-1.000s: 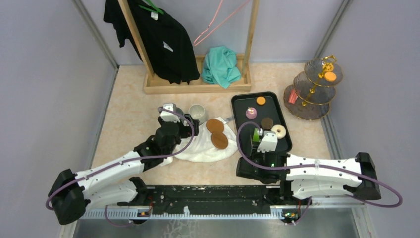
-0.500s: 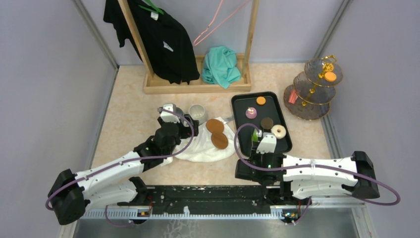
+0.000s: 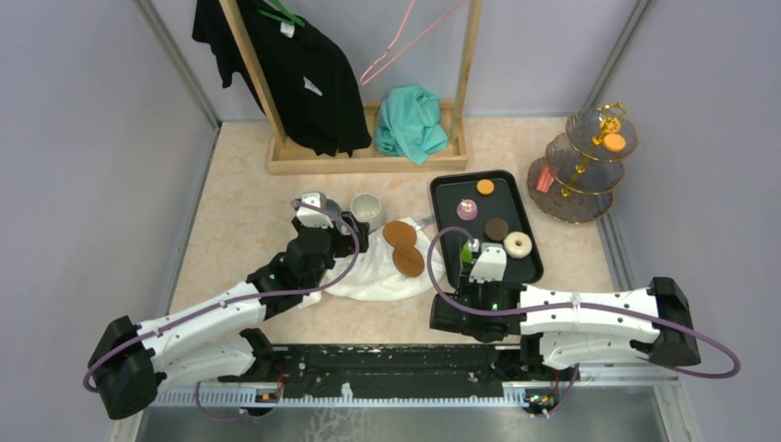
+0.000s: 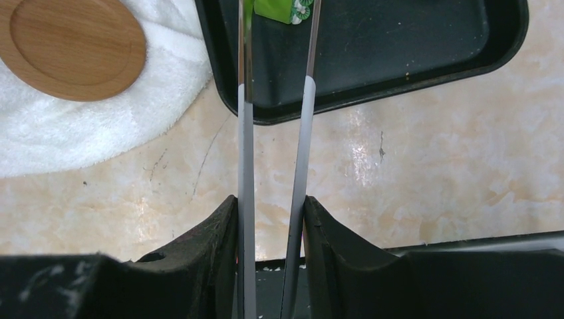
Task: Serve the afternoon tea
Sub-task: Adjust the dessert on the tray.
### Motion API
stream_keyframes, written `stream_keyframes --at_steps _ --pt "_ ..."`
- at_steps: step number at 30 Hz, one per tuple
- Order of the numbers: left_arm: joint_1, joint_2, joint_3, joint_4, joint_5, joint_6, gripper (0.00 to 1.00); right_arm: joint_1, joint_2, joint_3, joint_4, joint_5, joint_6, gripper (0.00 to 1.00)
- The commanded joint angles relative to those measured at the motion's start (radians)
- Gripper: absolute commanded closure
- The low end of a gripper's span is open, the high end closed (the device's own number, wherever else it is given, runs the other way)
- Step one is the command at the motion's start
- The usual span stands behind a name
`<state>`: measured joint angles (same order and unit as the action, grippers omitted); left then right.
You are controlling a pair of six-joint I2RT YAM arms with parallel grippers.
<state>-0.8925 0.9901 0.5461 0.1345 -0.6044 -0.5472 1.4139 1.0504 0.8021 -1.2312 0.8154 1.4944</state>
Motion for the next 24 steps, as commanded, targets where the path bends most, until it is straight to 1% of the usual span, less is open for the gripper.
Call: stream_keyframes --at_steps 1,7,12,17,24 --pt "-0.006 -0.007 -0.003 0.024 0.001 0.009 0.01 0.013 -0.049 -0.029 0.051 0.023 -0.001 0.93" --pt "-0.006 -0.006 -0.005 0.019 0.006 0.004 0.01 0.012 -0.055 -0.065 0.097 0.013 -0.008 0.92" --pt "-0.005 -0.008 -0.006 0.013 0.005 0.001 0.01 -0.004 -0.052 -0.089 0.174 0.006 -0.055 0.92" --pt "-0.006 -0.010 -0.007 0.007 -0.001 0.001 0.01 -0.095 -0.051 -0.102 0.324 -0.012 -0.205 0.92" --pt "-0.004 0.010 0.000 0.005 0.005 0.002 0.01 -0.227 -0.049 -0.081 0.430 -0.021 -0.402 0.92"
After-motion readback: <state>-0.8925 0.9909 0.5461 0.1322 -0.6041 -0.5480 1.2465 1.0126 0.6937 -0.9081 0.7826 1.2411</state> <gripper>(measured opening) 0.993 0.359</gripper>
